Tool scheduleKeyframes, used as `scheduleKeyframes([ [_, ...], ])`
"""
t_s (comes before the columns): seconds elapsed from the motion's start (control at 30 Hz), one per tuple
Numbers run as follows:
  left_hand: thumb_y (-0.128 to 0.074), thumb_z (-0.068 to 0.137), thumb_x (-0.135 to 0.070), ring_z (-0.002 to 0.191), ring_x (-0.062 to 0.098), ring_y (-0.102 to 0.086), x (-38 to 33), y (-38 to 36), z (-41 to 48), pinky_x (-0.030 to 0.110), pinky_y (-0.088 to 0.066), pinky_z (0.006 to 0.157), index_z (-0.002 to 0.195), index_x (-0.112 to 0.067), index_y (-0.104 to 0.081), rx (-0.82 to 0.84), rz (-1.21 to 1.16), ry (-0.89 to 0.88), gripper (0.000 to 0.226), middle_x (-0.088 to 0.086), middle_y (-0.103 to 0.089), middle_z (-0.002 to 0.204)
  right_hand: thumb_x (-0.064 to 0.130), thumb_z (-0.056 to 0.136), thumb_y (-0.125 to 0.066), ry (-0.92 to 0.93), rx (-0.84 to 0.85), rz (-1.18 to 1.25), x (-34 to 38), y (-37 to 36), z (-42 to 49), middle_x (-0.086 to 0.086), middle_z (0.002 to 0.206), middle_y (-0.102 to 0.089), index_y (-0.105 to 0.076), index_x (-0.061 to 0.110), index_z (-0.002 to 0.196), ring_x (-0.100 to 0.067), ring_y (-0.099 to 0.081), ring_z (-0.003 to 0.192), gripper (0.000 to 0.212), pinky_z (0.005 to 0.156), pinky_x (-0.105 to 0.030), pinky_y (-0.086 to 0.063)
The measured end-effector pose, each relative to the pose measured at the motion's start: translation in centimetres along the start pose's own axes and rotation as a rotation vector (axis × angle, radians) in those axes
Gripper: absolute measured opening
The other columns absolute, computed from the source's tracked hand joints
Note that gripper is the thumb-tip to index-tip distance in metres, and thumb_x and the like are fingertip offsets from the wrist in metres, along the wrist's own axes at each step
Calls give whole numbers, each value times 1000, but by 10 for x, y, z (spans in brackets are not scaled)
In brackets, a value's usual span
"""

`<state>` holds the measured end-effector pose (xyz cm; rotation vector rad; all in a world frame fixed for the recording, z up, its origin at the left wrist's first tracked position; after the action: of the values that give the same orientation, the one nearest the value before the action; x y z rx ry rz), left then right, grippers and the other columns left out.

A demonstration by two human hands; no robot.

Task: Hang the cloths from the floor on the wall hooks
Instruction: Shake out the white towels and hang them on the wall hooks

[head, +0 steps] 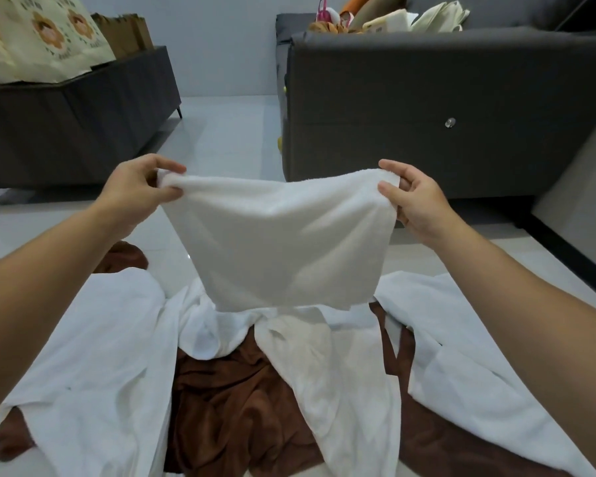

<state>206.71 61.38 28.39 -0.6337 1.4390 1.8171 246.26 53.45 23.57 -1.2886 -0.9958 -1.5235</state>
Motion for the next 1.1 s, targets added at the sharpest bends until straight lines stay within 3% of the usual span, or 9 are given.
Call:
scheduleKeyframes([
  [0.2,-68,87,-15,94,25,-57,9,6,2,37,-50,85,111,-11,-64,-66,112,1,25,7,-60,102,12,92,-64,57,-100,-144,0,15,5,2,111,-68,-65,25,116,-14,-65,105,27,88,-33,-57],
  [0.3,-66,89,-20,95,27,-58,17,5,4,43,-51,89,113,-10,-65,-92,137,51,26,8,-61,103,14,90,-68,71,-117,-165,-3,16,6,1,112,-68,-66,24,114,-15,-64,107,26,84,-27,-55],
  [0.47,-67,89,-20,90,24,-58,19,4,7,37,-50,84,108,-12,-66,-125,98,58,20,5,-61,98,20,87,-72,107,-180,-174,-3,18,6,1,108,-69,-68,27,105,-15,-64,104,20,89,-34,-56],
  [0.6,-68,88,-22,87,23,-59,22,5,10,37,-52,82,107,-14,-67,-162,79,51,20,3,-62,97,19,86,-73,142,-215,-250,1,20,5,5,104,-68,-69,25,103,-12,-63,102,19,88,-30,-55],
  [0.83,-61,94,-25,92,28,-57,36,-16,13,43,-51,87,111,-11,-63,-138,58,75,22,6,-59,99,18,81,-78,168,-222,-272,-5,19,4,7,105,-65,-65,26,101,-7,-61,93,25,63,-10,-49],
  [1.1,-56,97,-22,84,26,-59,39,-46,27,26,-47,65,105,-9,-57,-61,-5,78,15,11,-59,100,23,85,-73,102,-345,-344,-18,32,14,13,92,-60,-64,20,98,-7,-57,85,16,67,-21,-49],
])
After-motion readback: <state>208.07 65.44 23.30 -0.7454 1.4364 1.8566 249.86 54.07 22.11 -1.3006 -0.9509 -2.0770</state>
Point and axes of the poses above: each hand's wrist, its own z-axis towards the middle knuckle, its own y-axis out of the back of the hand, x = y × z, the point moved 8 cm from there along z, towards the middle knuckle
